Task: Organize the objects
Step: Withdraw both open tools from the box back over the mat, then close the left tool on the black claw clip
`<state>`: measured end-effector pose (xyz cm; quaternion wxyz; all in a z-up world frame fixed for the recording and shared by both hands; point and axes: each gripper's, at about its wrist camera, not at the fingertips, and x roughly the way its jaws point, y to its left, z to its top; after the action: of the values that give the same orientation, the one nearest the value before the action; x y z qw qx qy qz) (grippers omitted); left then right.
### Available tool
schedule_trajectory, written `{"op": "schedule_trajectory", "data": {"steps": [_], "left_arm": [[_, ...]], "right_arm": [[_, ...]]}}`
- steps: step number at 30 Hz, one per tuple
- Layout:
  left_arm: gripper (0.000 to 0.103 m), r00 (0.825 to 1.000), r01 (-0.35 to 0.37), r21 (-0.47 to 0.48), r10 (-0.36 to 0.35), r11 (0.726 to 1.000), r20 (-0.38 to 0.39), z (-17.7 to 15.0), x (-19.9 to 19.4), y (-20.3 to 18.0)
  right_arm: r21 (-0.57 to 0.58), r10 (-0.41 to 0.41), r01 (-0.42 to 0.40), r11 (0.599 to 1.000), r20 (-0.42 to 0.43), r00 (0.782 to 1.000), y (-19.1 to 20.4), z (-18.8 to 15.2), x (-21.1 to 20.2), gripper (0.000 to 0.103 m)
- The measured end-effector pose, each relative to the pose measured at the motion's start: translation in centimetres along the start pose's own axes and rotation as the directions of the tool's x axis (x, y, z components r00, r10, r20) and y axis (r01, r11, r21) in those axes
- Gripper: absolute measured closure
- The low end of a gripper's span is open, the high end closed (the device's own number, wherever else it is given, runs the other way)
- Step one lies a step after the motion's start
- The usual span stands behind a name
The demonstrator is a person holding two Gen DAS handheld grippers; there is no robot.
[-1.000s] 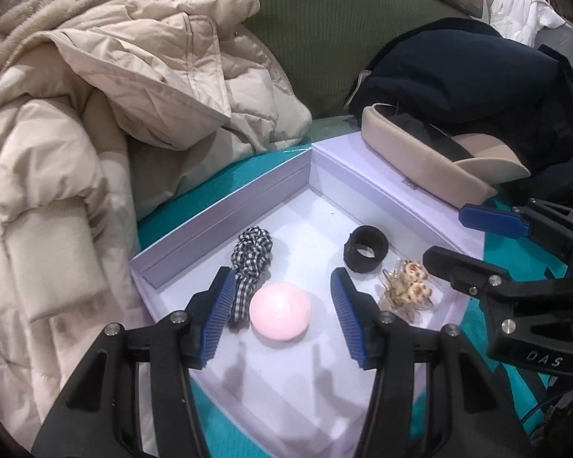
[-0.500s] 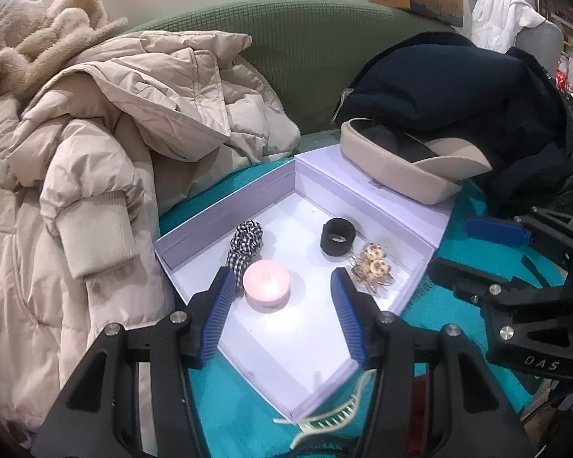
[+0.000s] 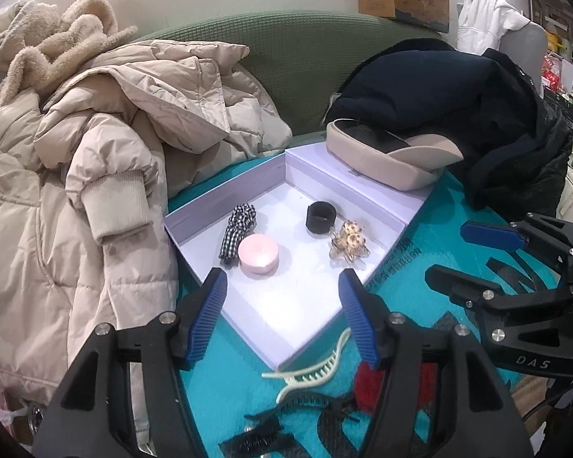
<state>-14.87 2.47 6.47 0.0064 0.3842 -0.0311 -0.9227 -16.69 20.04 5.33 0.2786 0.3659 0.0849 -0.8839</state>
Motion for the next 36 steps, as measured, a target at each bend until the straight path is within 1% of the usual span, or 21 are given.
{"op": "schedule_trajectory", "data": {"steps": [3,9,13,17,20,24,28,31,33,35,36], "left_arm": [[0.042,1.000,-0.001,-0.002,0.001,1.000,-0.011,-1.0,-0.5,0.1],[0.042,0.999,-0.001,-0.007,0.001,1.000,-0.038,-3.4,-1.1,0.8],[0.041,0.998,-0.009,-0.017,0.008,1.000,-0.060,-4.9,-1.1,1.1],[0.041,0.997,-0.007,-0.022,0.005,1.000,-0.080,-6.5,-0.9,1.2],[0.041,0.996,-0.007,-0.028,0.005,1.000,-0.090,-7.5,-0.8,1.4],[0.039,0.995,0.004,-0.046,-0.009,0.999,-0.099,-8.7,-0.8,1.8],[0.037,0.993,0.015,-0.062,-0.022,0.998,-0.116,-10.1,-0.6,2.1],[0.037,0.991,0.029,-0.083,-0.039,0.996,-0.128,-11.3,-0.3,2.4],[0.037,0.990,0.034,-0.094,-0.046,0.995,-0.136,-12.0,0.0,2.6],[0.037,0.987,0.039,-0.105,-0.055,0.994,-0.153,-12.7,0.4,2.9],[0.037,0.985,0.043,-0.114,-0.061,0.993,-0.159,-13.0,0.6,3.0]], "right_arm": [[-0.005,0.007,-0.007,1.000,-0.004,1.000,0.6,-0.8,-0.4,0.042],[-0.006,0.034,-0.034,0.999,-0.005,0.999,1.5,-2.4,-0.9,0.035],[0.003,0.037,-0.037,0.999,-0.018,0.999,1.9,-3.5,-1.0,0.034],[0.008,0.039,-0.038,0.999,-0.018,0.999,2.2,-4.3,-1.0,0.030],[0.030,0.029,-0.028,0.999,-0.024,0.999,2.2,-5.2,-0.6,0.029],[0.040,0.031,-0.029,0.999,-0.043,0.999,2.4,-6.2,-0.2,0.028],[0.037,0.036,-0.034,0.999,-0.047,0.998,2.9,-6.9,0.2,0.023],[0.033,0.035,-0.033,0.999,-0.048,0.998,3.2,-7.5,0.5,0.023],[0.043,0.036,-0.034,0.999,-0.048,0.998,3.2,-7.8,0.7,0.021],[0.048,0.033,-0.031,0.998,-0.058,0.998,3.3,-8.2,1.2,0.016],[0.047,0.030,-0.027,0.999,-0.063,0.998,3.4,-8.5,1.5,0.016]]}}
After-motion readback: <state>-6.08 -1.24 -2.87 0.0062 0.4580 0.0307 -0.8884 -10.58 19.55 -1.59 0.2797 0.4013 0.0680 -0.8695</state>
